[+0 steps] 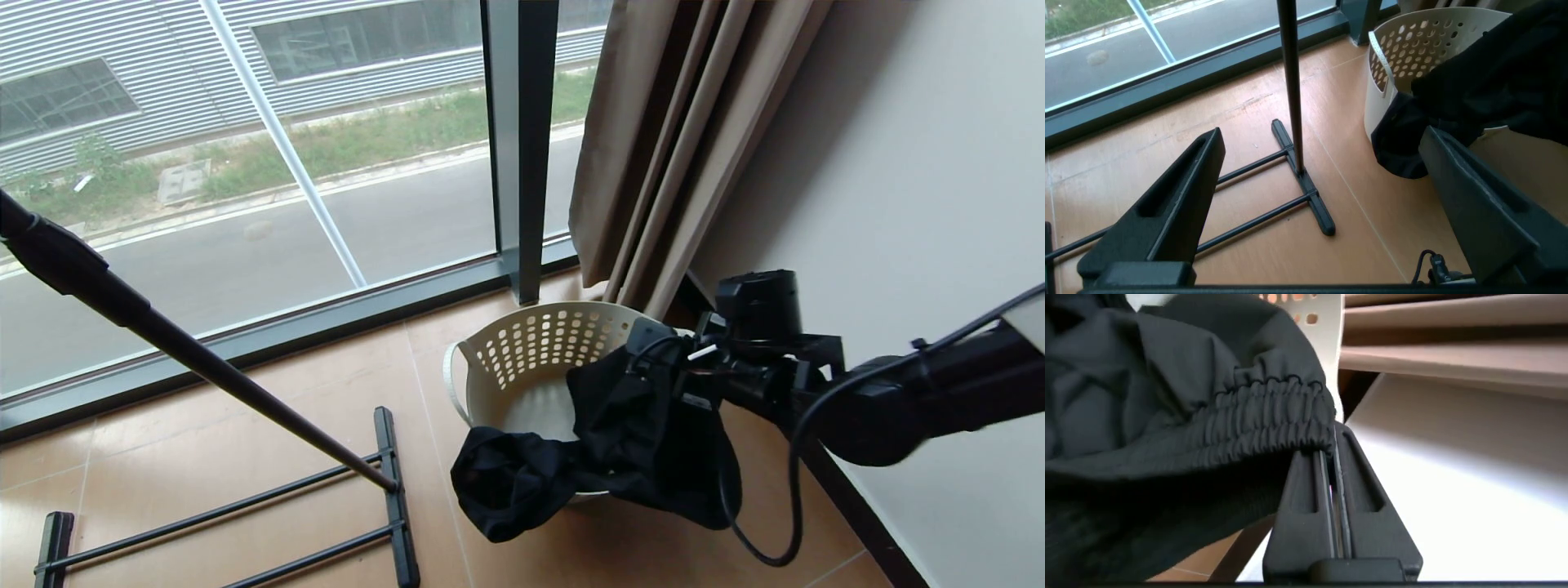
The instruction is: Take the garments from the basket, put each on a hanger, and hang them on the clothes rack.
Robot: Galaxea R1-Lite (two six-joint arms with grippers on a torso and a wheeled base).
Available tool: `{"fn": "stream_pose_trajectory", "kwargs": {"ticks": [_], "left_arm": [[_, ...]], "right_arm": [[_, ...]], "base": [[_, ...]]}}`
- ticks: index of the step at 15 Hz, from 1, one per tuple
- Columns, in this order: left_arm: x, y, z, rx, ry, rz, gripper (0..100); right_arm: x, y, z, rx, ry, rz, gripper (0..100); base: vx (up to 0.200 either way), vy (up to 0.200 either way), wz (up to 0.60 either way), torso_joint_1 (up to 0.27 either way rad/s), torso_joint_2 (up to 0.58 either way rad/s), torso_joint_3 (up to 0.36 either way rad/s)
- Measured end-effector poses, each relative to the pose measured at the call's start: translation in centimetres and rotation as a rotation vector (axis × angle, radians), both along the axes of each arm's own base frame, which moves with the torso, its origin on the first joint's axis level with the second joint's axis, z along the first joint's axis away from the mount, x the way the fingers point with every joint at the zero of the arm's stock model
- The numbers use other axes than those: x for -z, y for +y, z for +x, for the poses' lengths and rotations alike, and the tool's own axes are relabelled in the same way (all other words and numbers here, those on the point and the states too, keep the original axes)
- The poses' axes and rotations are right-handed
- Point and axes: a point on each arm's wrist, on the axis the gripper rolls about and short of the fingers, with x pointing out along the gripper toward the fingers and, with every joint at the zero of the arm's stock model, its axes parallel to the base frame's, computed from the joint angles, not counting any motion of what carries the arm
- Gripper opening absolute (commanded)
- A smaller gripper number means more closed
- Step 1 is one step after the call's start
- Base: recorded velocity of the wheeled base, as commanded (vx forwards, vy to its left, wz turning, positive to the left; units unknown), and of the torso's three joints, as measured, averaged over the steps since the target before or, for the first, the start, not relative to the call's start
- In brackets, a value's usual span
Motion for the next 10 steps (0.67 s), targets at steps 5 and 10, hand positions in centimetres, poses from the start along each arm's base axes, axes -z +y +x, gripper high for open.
{"fn": "stream_pose_trajectory", "kwargs": {"ticks": [5,10], "left_arm": [[0.0,0.0,0.0,-0.003,0.000,-0.001,100],[0.0,0.0,0.0,0.000,0.000,0.001,100]], "right_arm": [[-4.2,-2.3,-9.6,-0.058,-0.070,0.071,0],[-6.1,-6.3,-17.4,-0.078,-0.165,0.242,0]], "base": [[0.000,0.000,0.00,0.000,0.00,0.000],[0.000,0.000,0.00,0.000,0.00,0.000]]}}
